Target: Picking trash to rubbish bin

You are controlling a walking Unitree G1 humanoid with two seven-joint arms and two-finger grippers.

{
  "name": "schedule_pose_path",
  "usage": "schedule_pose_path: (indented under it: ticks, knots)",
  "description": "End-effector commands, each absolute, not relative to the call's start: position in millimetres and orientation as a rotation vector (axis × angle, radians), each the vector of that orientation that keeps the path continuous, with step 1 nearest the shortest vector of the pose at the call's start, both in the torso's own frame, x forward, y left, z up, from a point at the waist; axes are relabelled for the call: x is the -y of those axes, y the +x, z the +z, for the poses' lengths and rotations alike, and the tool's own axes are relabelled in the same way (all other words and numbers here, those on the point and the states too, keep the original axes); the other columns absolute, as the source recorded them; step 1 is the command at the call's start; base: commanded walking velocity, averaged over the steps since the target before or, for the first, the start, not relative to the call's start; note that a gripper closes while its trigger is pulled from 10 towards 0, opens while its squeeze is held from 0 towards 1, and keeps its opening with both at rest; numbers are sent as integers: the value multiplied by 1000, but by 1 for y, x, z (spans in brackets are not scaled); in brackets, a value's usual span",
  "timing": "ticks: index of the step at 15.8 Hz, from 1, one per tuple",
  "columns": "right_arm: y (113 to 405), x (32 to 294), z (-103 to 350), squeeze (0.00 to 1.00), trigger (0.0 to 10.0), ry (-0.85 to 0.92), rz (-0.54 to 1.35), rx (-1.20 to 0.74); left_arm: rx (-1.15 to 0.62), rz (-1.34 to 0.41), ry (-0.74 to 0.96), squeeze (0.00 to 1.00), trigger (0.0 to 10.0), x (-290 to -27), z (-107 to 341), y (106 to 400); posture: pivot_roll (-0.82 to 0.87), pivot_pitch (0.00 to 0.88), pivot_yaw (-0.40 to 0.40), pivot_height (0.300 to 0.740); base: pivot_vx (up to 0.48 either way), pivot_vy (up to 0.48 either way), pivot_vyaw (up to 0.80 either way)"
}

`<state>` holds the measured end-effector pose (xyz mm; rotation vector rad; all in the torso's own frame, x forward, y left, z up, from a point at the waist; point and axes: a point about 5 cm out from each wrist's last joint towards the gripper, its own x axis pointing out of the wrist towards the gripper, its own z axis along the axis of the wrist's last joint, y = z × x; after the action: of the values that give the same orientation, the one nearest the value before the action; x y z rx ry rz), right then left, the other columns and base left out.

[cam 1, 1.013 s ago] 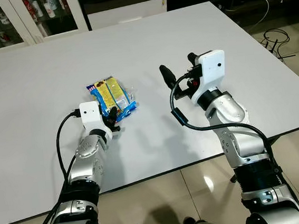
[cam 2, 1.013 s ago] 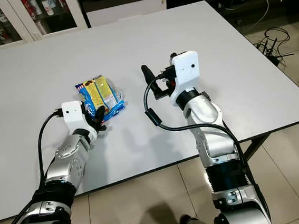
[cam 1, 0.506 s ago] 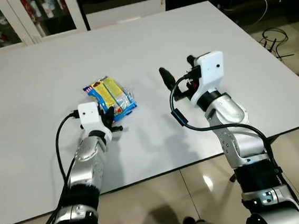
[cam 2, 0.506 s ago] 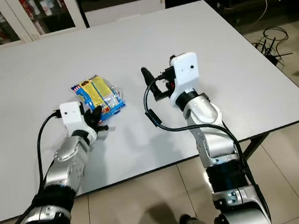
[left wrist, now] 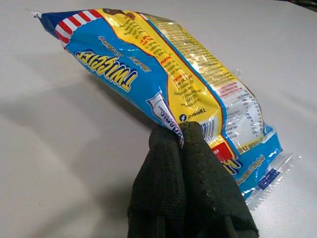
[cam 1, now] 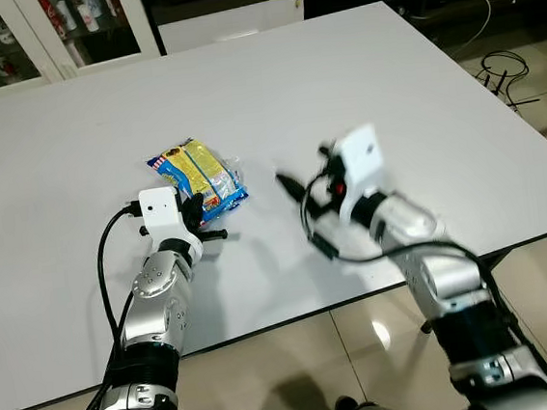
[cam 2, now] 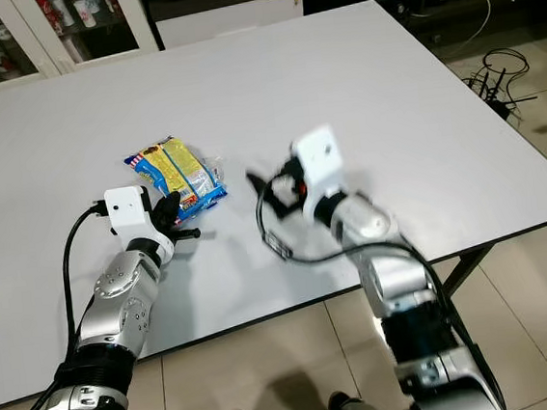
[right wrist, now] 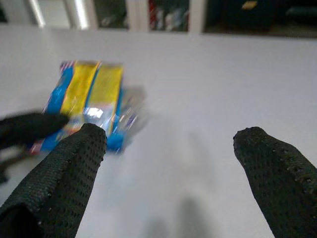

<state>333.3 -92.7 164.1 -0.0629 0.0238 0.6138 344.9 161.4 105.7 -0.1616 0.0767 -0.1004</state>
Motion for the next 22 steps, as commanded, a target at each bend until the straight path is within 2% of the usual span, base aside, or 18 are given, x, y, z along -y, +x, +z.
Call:
schedule_pose_path:
  ticks: [1, 8, 11, 14, 17, 20, 22]
  knots:
    - [332, 92, 167, 0, 10000, -67, 633, -21, -74, -105, -158, 0, 0, -161, 108, 345, -125, 151, 61, 740, 0, 0, 0]
    - [332, 93, 168, 0, 10000, -82, 658, -32, -28, -115, -126, 0, 0, -164, 121, 343, -113, 144, 59, 740, 0, 0, 0]
    - [334, 91, 167, 0, 10000, -80, 679, -30, 37, -123, -82, 0, 0, -174, 136, 326, -76, 131, 67, 740, 0, 0, 0]
    - [335, 90, 166, 0, 10000, -82, 690, -29, 25, -132, -61, 0, 0, -180, 134, 305, -56, 125, 69, 740, 0, 0, 0]
    - [338, 92, 168, 0, 10000, -75, 657, -12, 15, -57, -42, 0, 0, -189, 138, 284, -32, 122, 67, 740, 0, 0, 0]
    - [342, 95, 169, 0, 10000, -88, 622, -2, 26, -21, -57, 0, 0, -188, 147, 278, -26, 122, 67, 740, 0, 0, 0]
    - [343, 96, 169, 0, 10000, -74, 609, -1, 25, -2, -48, 0, 2235, -186, 151, 277, -25, 122, 69, 740, 0, 0, 0]
